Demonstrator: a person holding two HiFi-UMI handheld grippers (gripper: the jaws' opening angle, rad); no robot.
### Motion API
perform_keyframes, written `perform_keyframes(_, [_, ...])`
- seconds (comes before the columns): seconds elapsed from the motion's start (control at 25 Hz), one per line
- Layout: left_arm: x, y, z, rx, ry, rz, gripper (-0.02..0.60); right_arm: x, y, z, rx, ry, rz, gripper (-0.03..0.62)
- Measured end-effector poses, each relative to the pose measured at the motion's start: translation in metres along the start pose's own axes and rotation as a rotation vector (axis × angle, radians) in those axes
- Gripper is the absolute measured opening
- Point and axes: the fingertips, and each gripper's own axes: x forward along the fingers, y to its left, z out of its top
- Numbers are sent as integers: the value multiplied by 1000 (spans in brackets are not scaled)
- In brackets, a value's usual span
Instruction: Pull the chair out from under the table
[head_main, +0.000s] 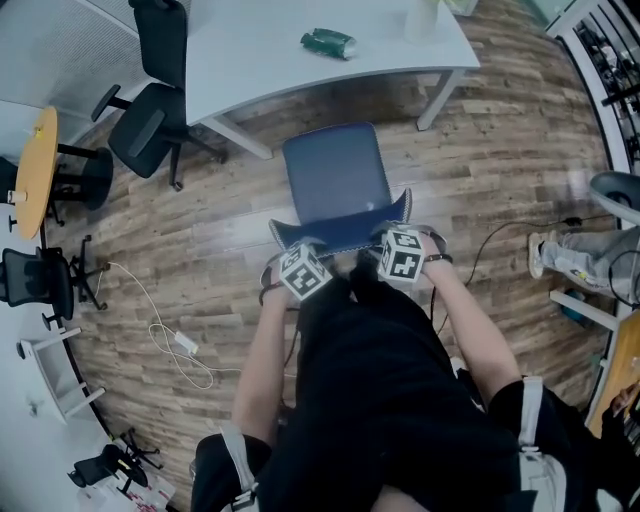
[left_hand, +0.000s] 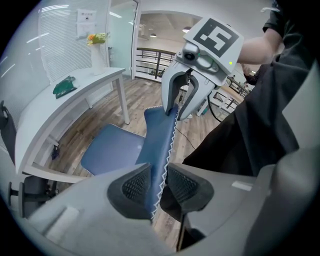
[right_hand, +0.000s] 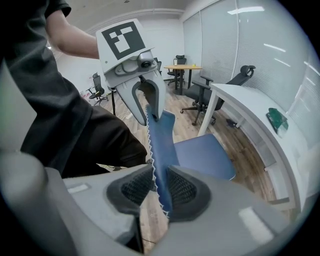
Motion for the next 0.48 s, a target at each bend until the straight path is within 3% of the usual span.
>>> perform_keyframes(0.28, [-10, 0, 5, 28, 13, 18, 112, -17, -4, 5, -19, 10, 21, 77])
perform_keyframes(0.48, [-25, 10, 17, 5, -49, 57, 110, -33, -17, 11, 34, -45, -24, 75])
